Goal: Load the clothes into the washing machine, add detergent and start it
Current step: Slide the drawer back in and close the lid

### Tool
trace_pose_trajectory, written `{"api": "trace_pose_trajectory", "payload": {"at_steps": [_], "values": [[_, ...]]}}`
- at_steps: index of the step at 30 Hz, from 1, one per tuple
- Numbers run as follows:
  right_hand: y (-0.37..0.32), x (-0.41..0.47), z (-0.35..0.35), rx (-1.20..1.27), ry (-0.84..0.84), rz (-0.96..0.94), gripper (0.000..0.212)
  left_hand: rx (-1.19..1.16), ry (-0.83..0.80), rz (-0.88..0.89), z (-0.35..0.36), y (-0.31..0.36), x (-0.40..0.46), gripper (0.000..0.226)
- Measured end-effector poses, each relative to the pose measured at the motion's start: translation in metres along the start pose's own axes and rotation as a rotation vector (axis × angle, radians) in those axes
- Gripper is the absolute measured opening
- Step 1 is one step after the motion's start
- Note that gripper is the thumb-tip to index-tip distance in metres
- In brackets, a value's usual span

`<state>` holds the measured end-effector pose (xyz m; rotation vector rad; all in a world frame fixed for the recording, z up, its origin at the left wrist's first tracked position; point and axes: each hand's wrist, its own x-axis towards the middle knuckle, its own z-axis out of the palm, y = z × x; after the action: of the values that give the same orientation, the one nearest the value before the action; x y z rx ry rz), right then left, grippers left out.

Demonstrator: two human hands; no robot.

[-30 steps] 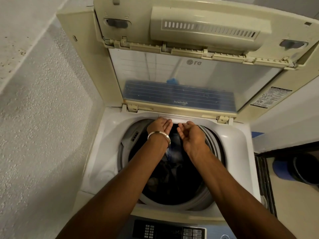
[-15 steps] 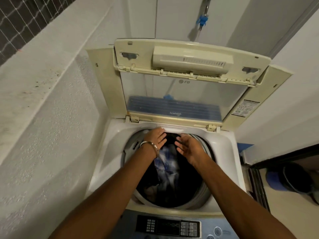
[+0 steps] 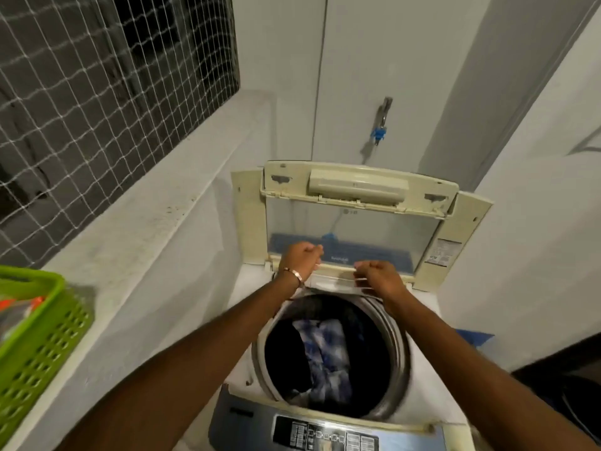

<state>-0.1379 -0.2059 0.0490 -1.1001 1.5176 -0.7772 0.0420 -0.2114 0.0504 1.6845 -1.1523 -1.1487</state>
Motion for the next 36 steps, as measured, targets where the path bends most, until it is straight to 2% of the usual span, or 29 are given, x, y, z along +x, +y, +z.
{"api": "trace_pose_trajectory", "payload": {"at_steps": [3, 7, 15, 17, 22, 25, 30, 36], "values": [[-0.038, -0.006, -0.01, -0.238, 0.045, -0.247, 0.022, 0.174, 0.057, 0.17, -0.007, 0.036, -0.007, 0.028], [-0.089, -0.018, -0.023, -0.556, 0.14, -0.519, 0.016, 0.329, 0.133, 0.358, -0.014, 0.079, -0.016, 0.023], [-0.15, -0.017, -0.038, -0.889, 0.406, -0.928, 0.031, 0.488, 0.373, 0.707, -0.026, 0.144, -0.021, 0.015], [-0.156, -0.013, -0.042, -0.945, 0.402, -0.946, 0.037, 0.557, 0.35, 0.731, -0.028, 0.151, -0.014, 0.019], [-0.165, -0.003, -0.048, -1.11, 0.285, -0.788, 0.056, 0.87, 0.171, 0.631, -0.028, 0.154, 0.005, 0.047], [-0.161, 0.002, -0.054, -1.158, 0.243, -0.725, 0.054, 0.95, 0.112, 0.581, -0.029, 0.146, 0.013, 0.047], [-0.153, 0.003, -0.063, -1.112, 0.247, -0.808, 0.018, 0.939, 0.216, 0.657, -0.032, 0.142, 0.012, 0.037], [-0.151, 0.0, -0.066, -1.041, 0.308, -0.861, 0.023, 0.775, 0.35, 0.651, -0.037, 0.144, 0.005, 0.027]]}}
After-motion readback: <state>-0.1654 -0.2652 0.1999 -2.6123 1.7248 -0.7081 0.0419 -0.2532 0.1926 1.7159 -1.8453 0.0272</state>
